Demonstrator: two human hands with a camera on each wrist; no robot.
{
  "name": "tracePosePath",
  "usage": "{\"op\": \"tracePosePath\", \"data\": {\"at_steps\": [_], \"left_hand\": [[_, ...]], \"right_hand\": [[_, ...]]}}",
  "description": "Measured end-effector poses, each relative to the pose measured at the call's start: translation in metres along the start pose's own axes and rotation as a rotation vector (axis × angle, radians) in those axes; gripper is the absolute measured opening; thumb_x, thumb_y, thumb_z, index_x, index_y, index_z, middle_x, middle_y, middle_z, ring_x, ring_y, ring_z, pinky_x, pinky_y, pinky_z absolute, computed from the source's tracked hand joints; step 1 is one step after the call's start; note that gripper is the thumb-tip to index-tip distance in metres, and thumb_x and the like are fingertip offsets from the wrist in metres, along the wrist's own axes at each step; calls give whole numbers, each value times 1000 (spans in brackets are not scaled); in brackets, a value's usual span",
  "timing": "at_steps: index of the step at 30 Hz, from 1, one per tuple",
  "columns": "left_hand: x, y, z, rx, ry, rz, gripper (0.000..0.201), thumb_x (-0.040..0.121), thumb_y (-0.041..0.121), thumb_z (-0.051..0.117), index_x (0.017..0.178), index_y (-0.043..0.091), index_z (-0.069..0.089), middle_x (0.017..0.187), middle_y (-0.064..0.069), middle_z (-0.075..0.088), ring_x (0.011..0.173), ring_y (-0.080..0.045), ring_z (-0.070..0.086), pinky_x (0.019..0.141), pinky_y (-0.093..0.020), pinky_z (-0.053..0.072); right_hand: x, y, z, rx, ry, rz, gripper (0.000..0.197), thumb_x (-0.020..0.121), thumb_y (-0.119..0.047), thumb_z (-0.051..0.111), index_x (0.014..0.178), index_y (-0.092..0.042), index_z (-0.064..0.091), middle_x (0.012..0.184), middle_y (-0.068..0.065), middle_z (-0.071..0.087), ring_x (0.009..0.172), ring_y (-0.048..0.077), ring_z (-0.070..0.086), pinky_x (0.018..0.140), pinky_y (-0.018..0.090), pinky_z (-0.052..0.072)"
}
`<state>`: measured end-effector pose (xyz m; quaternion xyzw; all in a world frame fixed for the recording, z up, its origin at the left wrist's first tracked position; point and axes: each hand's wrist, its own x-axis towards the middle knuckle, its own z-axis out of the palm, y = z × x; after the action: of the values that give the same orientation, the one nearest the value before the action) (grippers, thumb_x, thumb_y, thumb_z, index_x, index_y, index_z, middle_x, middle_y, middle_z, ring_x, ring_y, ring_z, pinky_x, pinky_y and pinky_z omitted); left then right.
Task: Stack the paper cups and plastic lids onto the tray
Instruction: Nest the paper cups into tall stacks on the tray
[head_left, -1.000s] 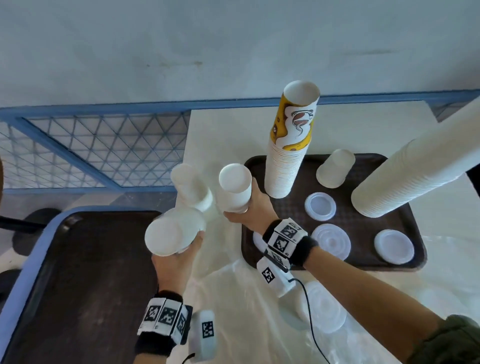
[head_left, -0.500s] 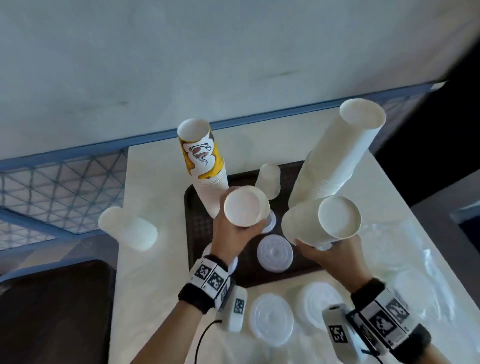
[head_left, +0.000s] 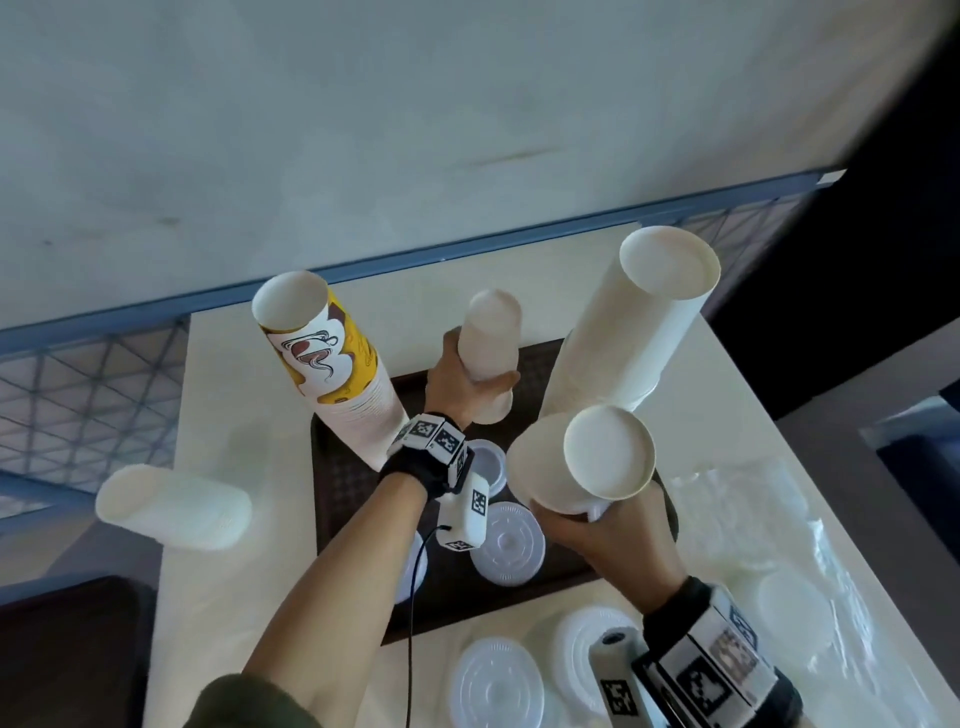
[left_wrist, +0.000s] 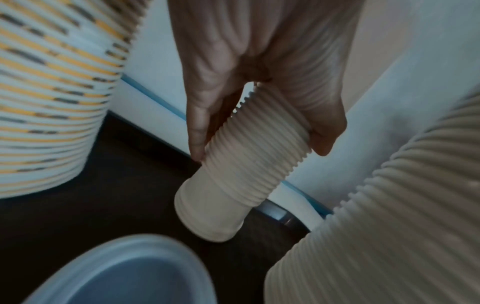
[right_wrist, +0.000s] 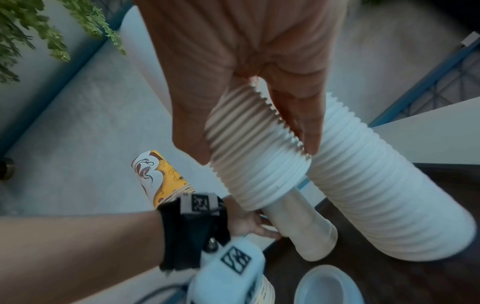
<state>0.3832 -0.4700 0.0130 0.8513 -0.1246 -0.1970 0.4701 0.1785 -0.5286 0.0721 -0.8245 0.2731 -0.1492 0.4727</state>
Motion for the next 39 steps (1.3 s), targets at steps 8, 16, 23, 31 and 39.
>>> {"op": "tracePosePath", "data": {"at_steps": [8,16,23,31,39], "left_hand": [[-10,-38,8,-53,10,-129,71,69,30,74,131,18,42,114,-9,62,103,-26,61,90,-45,51],[-15,-37,11,-84,12,-12,94,64,32,83,138,16,27,124,-6,56,112,-21,54,91,-34,46],[-91,-69,-15,45,-25,65,59,83,21,67,135,10,41,136,-3,47,127,-13,43,105,-21,33],[-152,-135,-109,-197,553,-253,28,82,9,68,100,7,47,92,-7,58,75,-8,60,63,-1,44],[-120,-180,-169,-298,885,-304,83,58,20,86,127,10,41,126,-10,49,113,-20,54,94,-29,49]], "right_hand": [[60,-54,23,64,-2,-121,84,53,-52,74,119,-6,50,101,1,67,88,14,63,73,24,52],[121,-87,36,26,-25,-26,79,67,-33,78,130,-19,33,116,0,60,104,23,57,88,34,48],[133,-64,58,-42,-113,100,81,69,-33,76,134,-21,29,112,-1,57,102,22,55,87,33,45],[129,-42,83,-114,-155,179,82,72,-27,76,135,-11,28,129,11,51,118,31,50,91,33,40],[130,-37,87,-77,-102,204,89,69,-28,78,138,-14,24,133,11,48,121,32,47,92,33,37]]}}
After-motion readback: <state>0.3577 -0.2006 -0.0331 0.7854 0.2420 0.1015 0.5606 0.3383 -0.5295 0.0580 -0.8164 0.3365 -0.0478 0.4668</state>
